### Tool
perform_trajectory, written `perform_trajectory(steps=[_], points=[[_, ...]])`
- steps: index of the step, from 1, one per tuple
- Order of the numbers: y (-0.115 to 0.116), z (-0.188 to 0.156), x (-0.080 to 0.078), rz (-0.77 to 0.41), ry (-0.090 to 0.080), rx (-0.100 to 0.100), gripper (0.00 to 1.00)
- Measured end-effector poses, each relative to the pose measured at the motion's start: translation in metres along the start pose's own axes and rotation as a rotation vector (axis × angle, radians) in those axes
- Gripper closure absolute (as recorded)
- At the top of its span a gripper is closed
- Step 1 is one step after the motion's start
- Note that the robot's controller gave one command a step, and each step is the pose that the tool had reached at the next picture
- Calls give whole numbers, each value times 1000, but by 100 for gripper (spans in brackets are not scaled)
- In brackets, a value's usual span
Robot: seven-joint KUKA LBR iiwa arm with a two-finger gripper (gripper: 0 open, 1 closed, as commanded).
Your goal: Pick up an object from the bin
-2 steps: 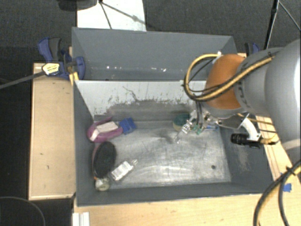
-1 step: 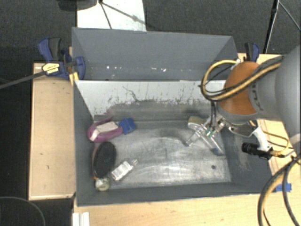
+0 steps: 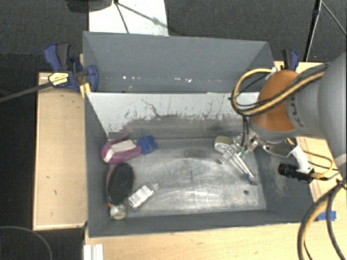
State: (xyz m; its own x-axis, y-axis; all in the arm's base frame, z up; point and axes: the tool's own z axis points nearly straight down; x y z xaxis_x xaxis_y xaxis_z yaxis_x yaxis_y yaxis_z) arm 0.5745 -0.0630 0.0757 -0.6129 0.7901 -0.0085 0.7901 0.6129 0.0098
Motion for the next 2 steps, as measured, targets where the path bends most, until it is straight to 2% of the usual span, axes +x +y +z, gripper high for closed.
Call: perform_trajectory(steps=[1,2], points=[[2,-92,-3,-9,2,3,100],[3,-108,-4,-19,5,7,100]])
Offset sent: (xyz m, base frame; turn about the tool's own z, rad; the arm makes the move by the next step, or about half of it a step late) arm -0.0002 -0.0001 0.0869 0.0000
